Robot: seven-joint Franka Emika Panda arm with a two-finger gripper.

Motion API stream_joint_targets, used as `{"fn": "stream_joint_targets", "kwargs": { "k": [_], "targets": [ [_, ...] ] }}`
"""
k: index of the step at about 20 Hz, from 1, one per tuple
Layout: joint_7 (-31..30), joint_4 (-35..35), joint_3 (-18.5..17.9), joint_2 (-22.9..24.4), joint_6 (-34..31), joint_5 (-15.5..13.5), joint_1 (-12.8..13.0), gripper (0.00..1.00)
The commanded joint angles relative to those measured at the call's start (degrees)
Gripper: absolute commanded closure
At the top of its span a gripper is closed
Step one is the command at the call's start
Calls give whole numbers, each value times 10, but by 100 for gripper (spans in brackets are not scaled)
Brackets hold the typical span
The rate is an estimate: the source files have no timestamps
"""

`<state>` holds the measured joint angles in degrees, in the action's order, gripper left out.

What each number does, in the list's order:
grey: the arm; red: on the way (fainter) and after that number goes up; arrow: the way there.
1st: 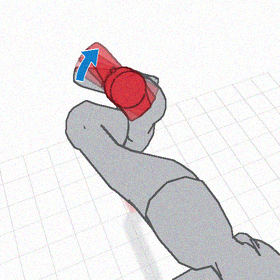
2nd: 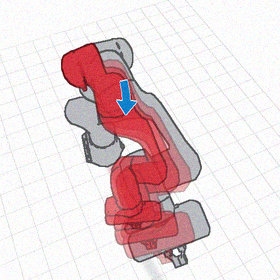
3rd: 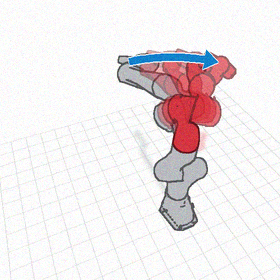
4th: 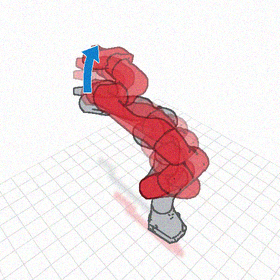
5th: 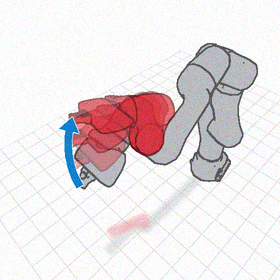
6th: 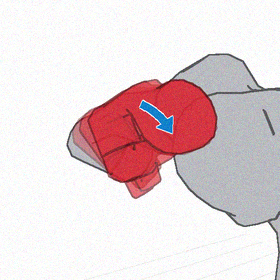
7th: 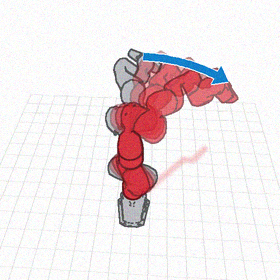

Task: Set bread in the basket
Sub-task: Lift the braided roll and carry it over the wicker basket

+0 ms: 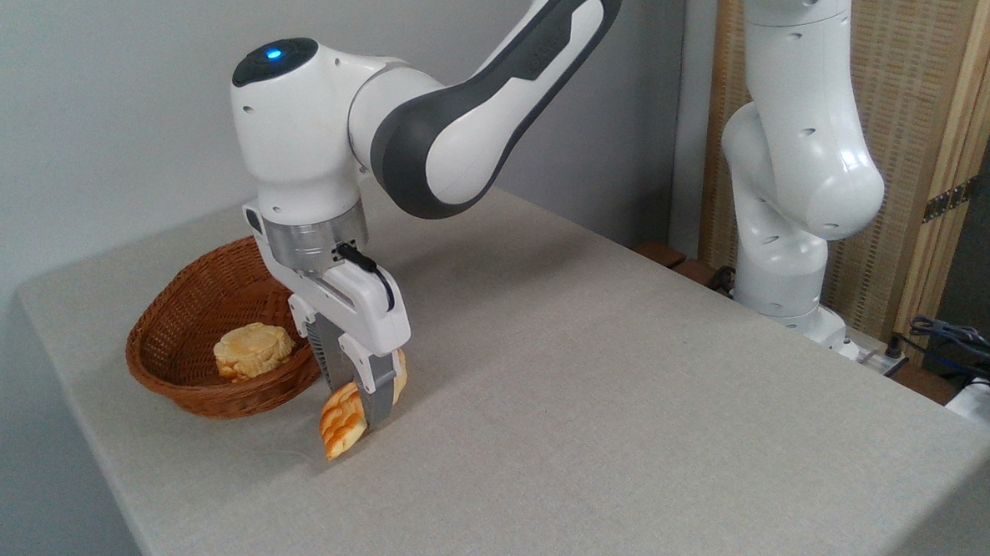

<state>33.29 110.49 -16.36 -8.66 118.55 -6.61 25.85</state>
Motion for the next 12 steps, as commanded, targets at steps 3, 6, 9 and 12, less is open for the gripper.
{"fn": "stream_joint_targets", "kwargs": {
  "k": [3, 6, 9, 12],
  "targets": [
    [25, -8, -9, 18, -32, -7, -7, 61],
    [25, -8, -10, 24, -35, -7, -7, 63],
    [25, -9, -10, 29, -44, -6, -7, 64],
    [24, -21, -10, 34, -54, -7, -8, 64]
  ]
}}
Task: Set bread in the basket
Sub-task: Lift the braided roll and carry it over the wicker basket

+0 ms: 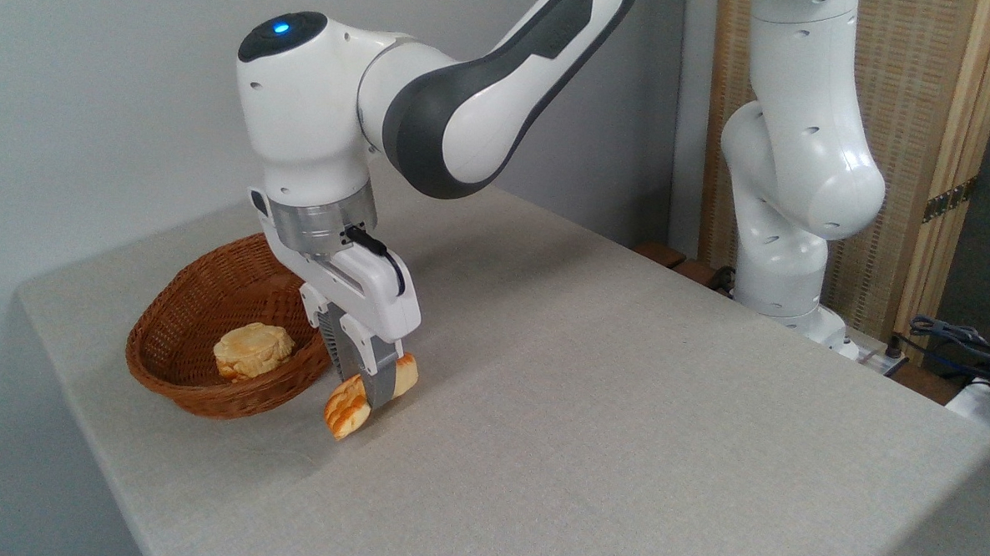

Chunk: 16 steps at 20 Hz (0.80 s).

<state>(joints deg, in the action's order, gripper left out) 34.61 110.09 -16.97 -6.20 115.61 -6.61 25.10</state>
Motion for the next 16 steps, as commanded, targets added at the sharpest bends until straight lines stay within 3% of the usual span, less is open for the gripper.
{"fn": "stream_joint_targets", "kwargs": {
  "k": [1, 3, 6, 11, 12, 13, 14, 16],
  "targets": [
    [9, -27, -4, 9, -28, -8, -1, 63],
    [6, -45, -3, 10, -29, -12, -1, 63],
    [4, -73, 0, 12, -29, -47, 0, 63],
    [-26, -104, 7, 8, -20, -127, 8, 59],
    [-31, -104, 16, 5, -18, -136, 11, 46],
    [-34, -104, 37, 0, -1, -140, 11, 23],
    [-44, -104, 45, -6, 11, -140, 12, 8],
    [-65, -104, 62, -18, 34, -140, 12, 0]
  ]
}}
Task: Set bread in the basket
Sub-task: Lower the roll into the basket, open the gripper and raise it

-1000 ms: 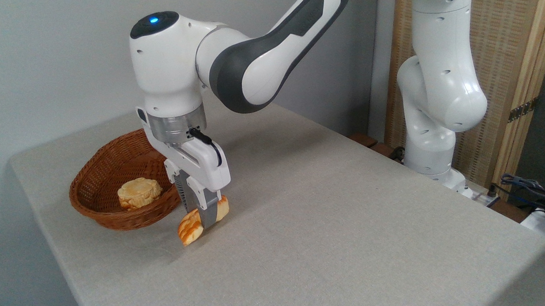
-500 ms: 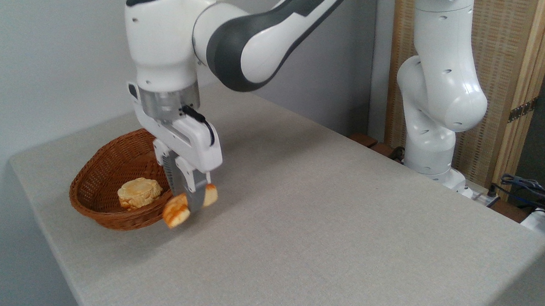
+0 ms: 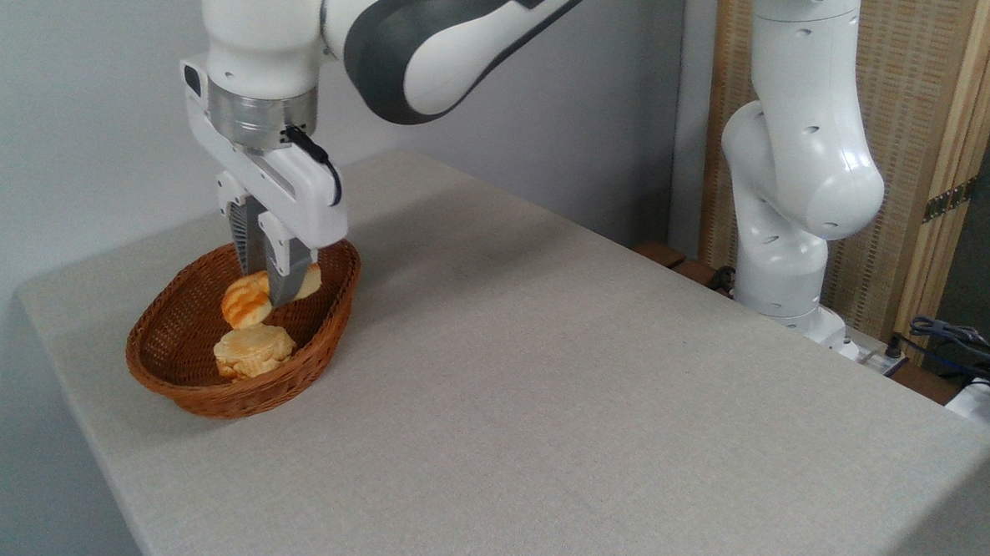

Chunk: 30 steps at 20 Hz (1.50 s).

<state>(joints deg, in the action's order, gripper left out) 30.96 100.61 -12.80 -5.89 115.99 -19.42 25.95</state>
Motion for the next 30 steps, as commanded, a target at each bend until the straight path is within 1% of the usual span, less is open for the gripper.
{"fn": "stream_joint_targets", "kwargs": {
  "k": [1, 5, 13, 16, 17, 19, 21, 23, 25, 26, 28, 29, 30],
  "targets": [
    [-29, -9, 24, -26, 38, -12, 3, 0],
    [-28, -9, 35, -44, 53, -13, 3, 0],
    [-27, -8, 37, -46, 50, -8, 1, 0],
    [-27, -9, 30, -40, 47, -6, -4, 0],
    [-27, -9, 20, -33, 43, -5, -5, 0],
    [-23, -9, -13, -20, 11, 14, -4, 0],
    [-18, -10, -43, -5, -20, 45, -4, 0],
    [18, -10, -63, 4, -46, 76, -4, 0],
    [52, -10, -83, 12, -72, 98, -4, 0],
    [66, -10, -87, 14, -84, 110, -4, 0],
    [87, -9, -95, 17, -93, 149, -4, 0],
    [89, -10, -98, 17, -93, 162, -4, 0],
    [88, -10, -99, 17, -93, 163, -4, 0]
  ]
}}
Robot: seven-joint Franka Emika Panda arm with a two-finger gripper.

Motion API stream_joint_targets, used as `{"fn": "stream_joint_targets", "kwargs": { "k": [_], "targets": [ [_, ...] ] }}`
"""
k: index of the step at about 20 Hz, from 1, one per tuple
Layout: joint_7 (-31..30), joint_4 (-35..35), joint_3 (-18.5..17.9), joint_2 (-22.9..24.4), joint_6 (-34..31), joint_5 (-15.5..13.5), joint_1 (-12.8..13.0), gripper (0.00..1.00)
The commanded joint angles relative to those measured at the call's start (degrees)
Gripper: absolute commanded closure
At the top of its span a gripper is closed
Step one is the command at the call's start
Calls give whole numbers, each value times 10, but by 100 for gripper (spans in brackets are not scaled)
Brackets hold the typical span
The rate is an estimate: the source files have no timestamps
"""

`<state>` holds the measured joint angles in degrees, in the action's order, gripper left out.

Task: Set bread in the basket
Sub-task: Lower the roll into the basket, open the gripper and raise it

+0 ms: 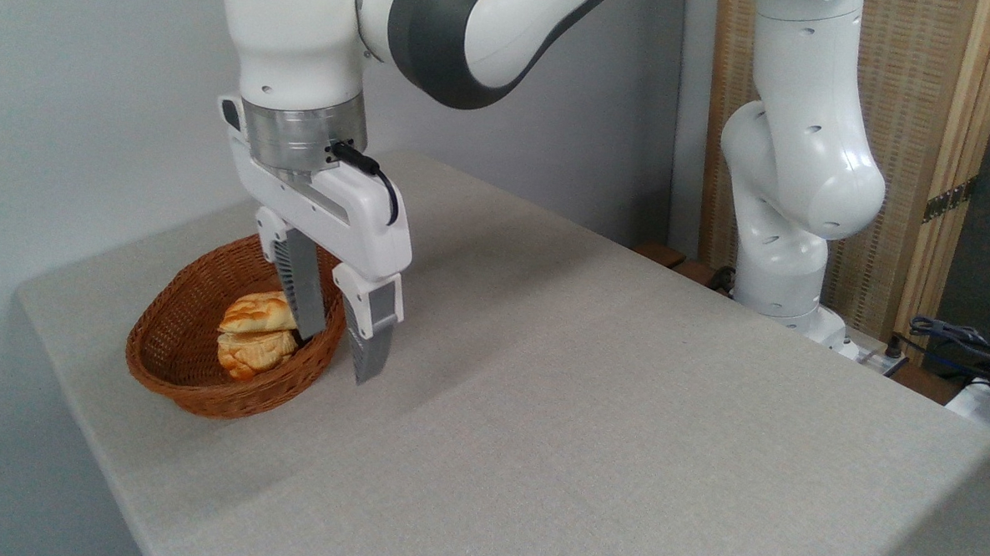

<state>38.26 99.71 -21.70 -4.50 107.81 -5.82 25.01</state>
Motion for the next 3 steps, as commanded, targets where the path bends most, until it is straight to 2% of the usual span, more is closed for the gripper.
{"fn": "stream_joint_targets", "kwargs": {
  "k": [1, 3],
  "targets": [
    [13, -1, -9, 3, -10, 27, 6, 0],
    [14, -1, -10, 3, -2, 24, 5, 0]
  ]
}}
